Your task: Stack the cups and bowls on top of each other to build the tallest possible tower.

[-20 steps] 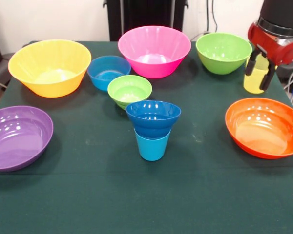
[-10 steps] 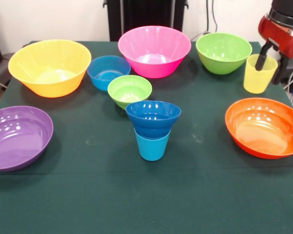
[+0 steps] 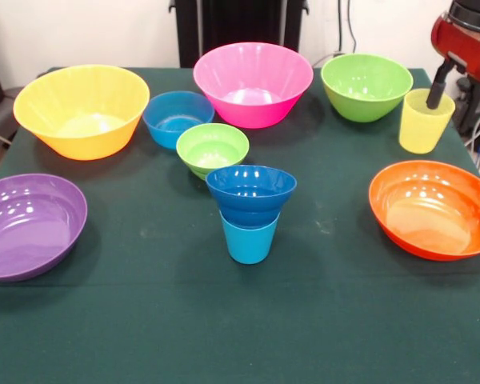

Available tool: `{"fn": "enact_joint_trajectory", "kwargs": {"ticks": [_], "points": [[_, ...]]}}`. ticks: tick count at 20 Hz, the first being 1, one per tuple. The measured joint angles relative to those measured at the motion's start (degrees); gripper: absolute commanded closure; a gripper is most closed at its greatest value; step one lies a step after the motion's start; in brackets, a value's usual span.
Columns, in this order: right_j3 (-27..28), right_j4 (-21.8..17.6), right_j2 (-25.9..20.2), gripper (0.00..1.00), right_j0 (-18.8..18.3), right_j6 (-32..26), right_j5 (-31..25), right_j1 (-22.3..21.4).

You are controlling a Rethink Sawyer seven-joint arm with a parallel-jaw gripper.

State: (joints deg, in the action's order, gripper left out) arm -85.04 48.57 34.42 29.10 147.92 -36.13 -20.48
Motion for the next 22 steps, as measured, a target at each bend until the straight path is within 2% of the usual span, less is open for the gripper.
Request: {"fn": "enact_joint_trajectory", "kwargs": {"ticks": [11, 22], "points": [[-2.5, 0.0, -0.7, 0.00, 0.6, 0.0, 0.5, -1.4], [-7.3, 0.1, -4.2, 0.00, 0.6, 0.0, 5.1, -2.3]]}}
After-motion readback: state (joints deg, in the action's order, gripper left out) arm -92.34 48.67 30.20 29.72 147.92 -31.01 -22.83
